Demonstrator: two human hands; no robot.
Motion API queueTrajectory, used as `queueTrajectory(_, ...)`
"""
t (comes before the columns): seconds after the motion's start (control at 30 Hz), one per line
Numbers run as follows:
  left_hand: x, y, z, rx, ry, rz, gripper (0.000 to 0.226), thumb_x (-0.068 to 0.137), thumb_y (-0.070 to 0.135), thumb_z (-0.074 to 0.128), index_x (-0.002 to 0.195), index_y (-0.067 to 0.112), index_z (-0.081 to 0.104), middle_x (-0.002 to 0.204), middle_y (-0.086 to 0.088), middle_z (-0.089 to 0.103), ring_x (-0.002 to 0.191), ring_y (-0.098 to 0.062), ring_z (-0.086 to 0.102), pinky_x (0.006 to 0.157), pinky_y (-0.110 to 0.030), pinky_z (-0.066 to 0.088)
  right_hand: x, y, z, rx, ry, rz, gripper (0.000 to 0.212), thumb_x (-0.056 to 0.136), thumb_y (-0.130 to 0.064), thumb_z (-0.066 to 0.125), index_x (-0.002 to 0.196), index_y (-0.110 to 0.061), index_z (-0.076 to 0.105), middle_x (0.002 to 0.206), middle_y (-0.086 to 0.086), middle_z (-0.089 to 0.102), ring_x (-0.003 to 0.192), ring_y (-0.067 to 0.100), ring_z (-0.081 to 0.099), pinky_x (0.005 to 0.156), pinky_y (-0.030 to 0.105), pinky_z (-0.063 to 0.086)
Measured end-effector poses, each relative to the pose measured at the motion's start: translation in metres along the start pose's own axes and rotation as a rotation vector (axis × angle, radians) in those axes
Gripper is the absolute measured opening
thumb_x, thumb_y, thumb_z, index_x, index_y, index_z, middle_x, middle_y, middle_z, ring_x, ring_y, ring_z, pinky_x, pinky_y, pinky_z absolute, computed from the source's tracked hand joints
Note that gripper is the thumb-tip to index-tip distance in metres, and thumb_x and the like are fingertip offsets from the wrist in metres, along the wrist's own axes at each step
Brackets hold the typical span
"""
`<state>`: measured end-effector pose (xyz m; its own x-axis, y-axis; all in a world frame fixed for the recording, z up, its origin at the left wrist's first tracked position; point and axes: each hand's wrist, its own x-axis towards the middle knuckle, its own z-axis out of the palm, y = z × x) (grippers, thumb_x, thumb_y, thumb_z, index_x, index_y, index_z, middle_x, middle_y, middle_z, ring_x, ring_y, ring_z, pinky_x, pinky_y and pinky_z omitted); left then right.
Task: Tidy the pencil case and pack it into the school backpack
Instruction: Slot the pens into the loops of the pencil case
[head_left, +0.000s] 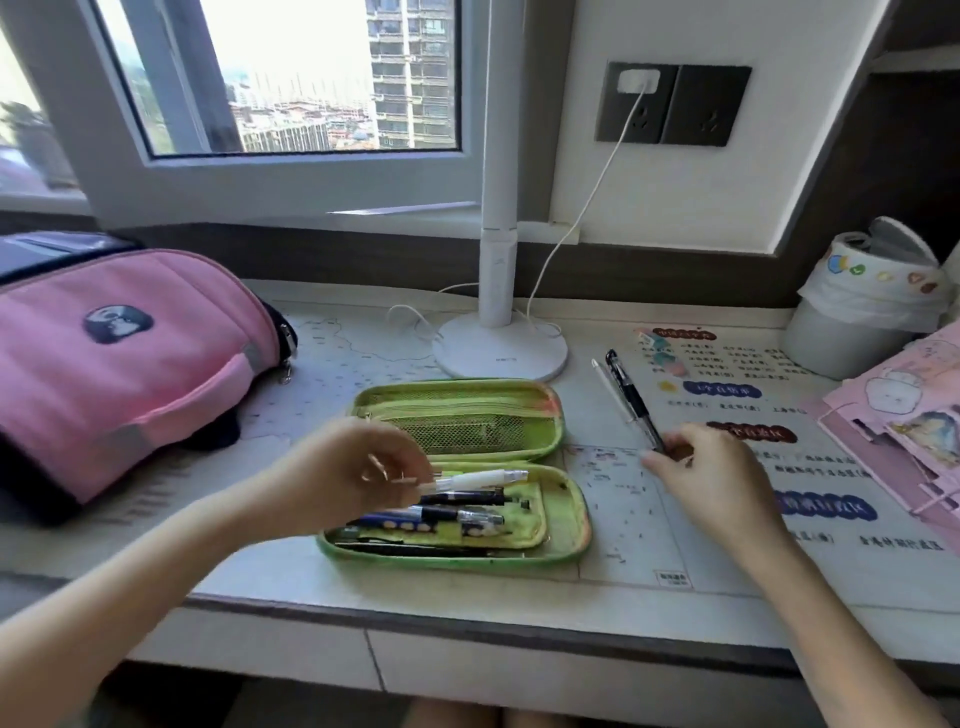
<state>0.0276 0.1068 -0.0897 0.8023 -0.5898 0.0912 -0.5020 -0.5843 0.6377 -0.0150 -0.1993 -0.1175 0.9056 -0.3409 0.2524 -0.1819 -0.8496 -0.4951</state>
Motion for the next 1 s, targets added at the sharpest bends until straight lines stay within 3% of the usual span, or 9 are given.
queueTrajectory(0.07, -0.022, -0.012, 0.008, 0.075, 0.023, -0.025, 0.018, 0.075, 0.01, 0.073, 0.075, 0.028, 0.069, 0.069, 0.007, 0.064, 0.067, 0.0, 0.058, 0.058, -0.009, 0.043, -0.005, -0.014, 0.006, 0.018, -0.018, -0.042, 0.025, 0.084, -0.026, 0.067, 0.099, -0.006, 0.068, 0.093, 0.006, 0.069, 0.079, 0.021, 0.06, 0.068, 0.029, 0.046)
queueTrajectory(0.2, -0.034, -0.033, 0.024, 0.188, 0.049, -0.014, 0.017, 0.075, 0.015, 0.072, 0.081, 0.031, 0.072, 0.076, 0.022, 0.054, 0.072, 0.008, 0.053, 0.062, -0.009, 0.038, -0.015, -0.034, 0.011, 0.033, -0.027, -0.097, 0.022, 0.084, -0.024, 0.068, 0.096, -0.006, 0.068, 0.089, 0.006, 0.069, 0.075, 0.019, 0.057, 0.069, 0.03, 0.048)
queueTrajectory(0.37, -0.027, -0.038, 0.035, 0.182, 0.214, 0.071, 0.011, 0.07, 0.027, 0.077, 0.079, 0.033, 0.074, 0.073, 0.018, 0.048, 0.068, 0.003, 0.047, 0.06, -0.014, 0.036, -0.028, -0.06, 0.007, 0.1, -0.064, -0.191, 0.014, 0.083, -0.025, 0.068, 0.089, -0.013, 0.069, 0.077, -0.004, 0.065, 0.068, 0.012, 0.056, 0.062, 0.028, 0.043)
queueTrajectory(0.5, -0.032, -0.047, 0.029, -0.031, 0.226, 0.005, 0.006, 0.069, 0.035, 0.072, 0.073, 0.031, 0.073, 0.077, 0.008, 0.057, 0.074, -0.005, 0.053, 0.063, -0.01, 0.036, -0.04, -0.091, 0.01, 0.105, -0.221, -0.329, 0.006, 0.081, -0.029, 0.069, 0.086, -0.024, 0.068, 0.072, -0.014, 0.061, 0.062, -0.001, 0.051, 0.054, 0.013, 0.033)
queueTrajectory(0.6, -0.041, -0.059, 0.018, -0.263, 0.448, -0.112, 0.009, 0.073, 0.021, 0.069, 0.071, 0.029, 0.07, 0.078, 0.002, 0.065, 0.071, -0.004, 0.057, 0.065, -0.015, 0.04, -0.045, -0.108, 0.021, 0.018, -0.303, -0.423, 0.011, 0.08, -0.034, 0.068, 0.087, -0.026, 0.07, 0.08, -0.011, 0.065, 0.073, 0.004, 0.055, 0.063, 0.021, 0.043)
queueTrajectory(0.67, -0.046, -0.066, 0.014, -0.394, 0.573, -0.179, 0.009, 0.074, 0.022, 0.064, 0.077, 0.028, 0.069, 0.084, 0.006, 0.068, 0.074, -0.005, 0.059, 0.071, -0.022, 0.044, -0.048, -0.117, 0.032, -0.049, -0.326, -0.484, 0.015, 0.08, -0.035, 0.067, 0.091, -0.025, 0.071, 0.089, -0.01, 0.066, 0.084, 0.008, 0.057, 0.075, 0.027, 0.048)
queueTrajectory(0.73, -0.052, -0.069, 0.014, -0.43, 0.577, -0.194, 0.016, 0.073, 0.037, 0.059, 0.087, 0.033, 0.068, 0.093, 0.014, 0.069, 0.088, -0.005, 0.061, 0.08, -0.026, 0.045, -0.05, -0.124, 0.044, -0.111, -0.325, -0.54, 0.02, 0.082, -0.037, 0.065, 0.096, -0.024, 0.071, 0.095, -0.008, 0.066, 0.093, 0.013, 0.058, 0.081, 0.03, 0.048)
queueTrajectory(0.9, -0.055, -0.061, 0.031, -0.144, 0.395, -0.062, 0.049, 0.075, 0.059, 0.052, 0.12, 0.041, 0.054, 0.124, 0.024, 0.054, 0.117, 0.006, 0.045, 0.099, -0.025, 0.037, -0.048, -0.124, 0.052, -0.104, -0.29, -0.56, 0.023, 0.085, -0.04, 0.061, 0.1, -0.026, 0.072, 0.093, -0.007, 0.062, 0.089, 0.013, 0.056, 0.076, 0.028, 0.046)
queueTrajectory(1.0, -0.051, -0.056, 0.041, -0.065, 0.381, -0.042, 0.062, 0.075, 0.057, 0.054, 0.133, 0.043, 0.036, 0.125, 0.032, 0.044, 0.117, 0.015, 0.039, 0.095, -0.009, 0.032, -0.039, -0.119, 0.047, -0.136, -0.202, -0.542, 0.019, 0.087, -0.037, 0.06, 0.098, -0.027, 0.072, 0.088, -0.009, 0.062, 0.086, 0.01, 0.052, 0.066, 0.019, 0.038)
